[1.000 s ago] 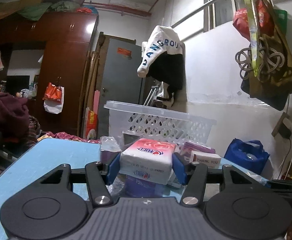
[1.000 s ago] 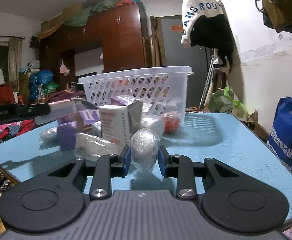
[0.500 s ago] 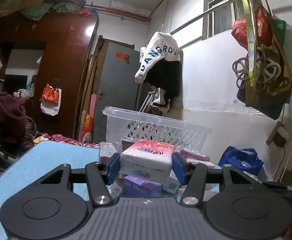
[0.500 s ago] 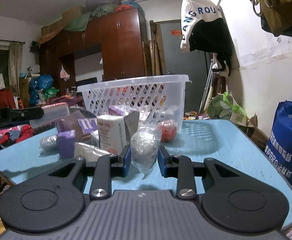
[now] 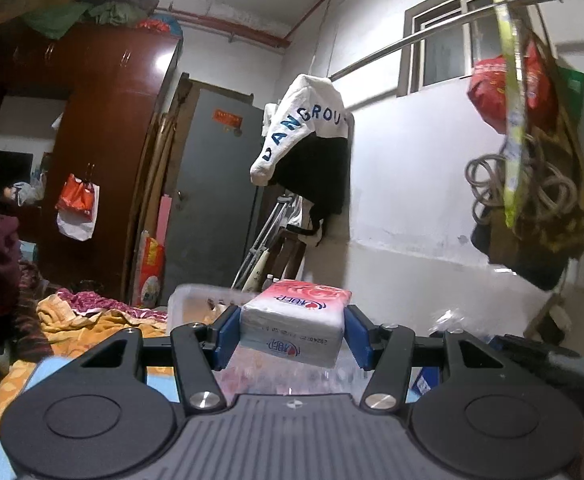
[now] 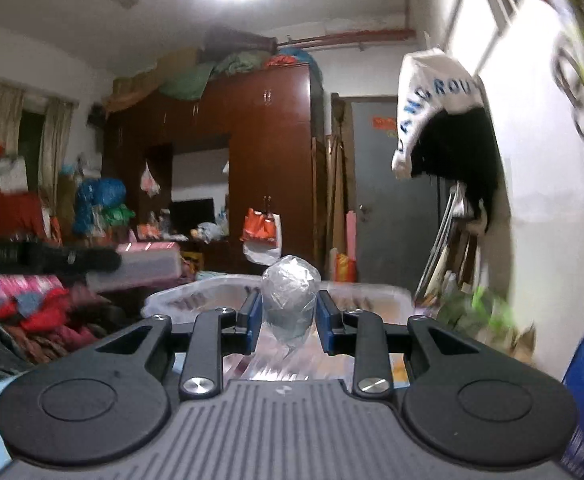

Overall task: Organize objects
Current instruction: 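Carry both held items over the white basket and release them, then grasp a clear plastic bag with the left tool while the right tool grasps a labelled clear bag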

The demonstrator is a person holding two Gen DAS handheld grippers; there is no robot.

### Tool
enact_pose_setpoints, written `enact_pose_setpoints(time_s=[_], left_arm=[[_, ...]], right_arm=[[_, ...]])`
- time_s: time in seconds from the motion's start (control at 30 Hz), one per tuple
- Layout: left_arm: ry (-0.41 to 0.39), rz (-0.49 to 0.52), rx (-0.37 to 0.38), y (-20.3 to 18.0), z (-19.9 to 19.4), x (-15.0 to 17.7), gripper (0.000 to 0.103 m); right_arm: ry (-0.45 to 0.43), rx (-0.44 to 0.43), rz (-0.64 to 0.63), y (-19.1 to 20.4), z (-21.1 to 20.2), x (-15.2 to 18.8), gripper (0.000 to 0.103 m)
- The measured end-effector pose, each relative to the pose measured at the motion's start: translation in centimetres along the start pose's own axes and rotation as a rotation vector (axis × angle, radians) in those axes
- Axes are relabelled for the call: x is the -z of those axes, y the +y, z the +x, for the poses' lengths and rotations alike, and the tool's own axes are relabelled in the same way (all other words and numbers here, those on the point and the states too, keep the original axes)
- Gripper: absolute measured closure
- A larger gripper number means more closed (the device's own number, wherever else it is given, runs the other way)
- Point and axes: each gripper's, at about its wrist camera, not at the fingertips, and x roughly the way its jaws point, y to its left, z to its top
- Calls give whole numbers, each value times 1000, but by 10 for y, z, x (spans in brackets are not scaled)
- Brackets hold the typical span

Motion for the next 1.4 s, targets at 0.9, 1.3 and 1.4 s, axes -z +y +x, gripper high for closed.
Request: enact_pose_setpoints(time_s=[0.9,1.3,1.4], left_arm=[[135,-3,-189,30,-72,102,11],[200,89,-320,33,-59,119,30],[232,91,-343,33,-56,119,36]], right_arm=[[212,-12,178,27,-49,101,0],[291,56,39,75,-30,112,15],[291,52,34,74,-27,114,24]])
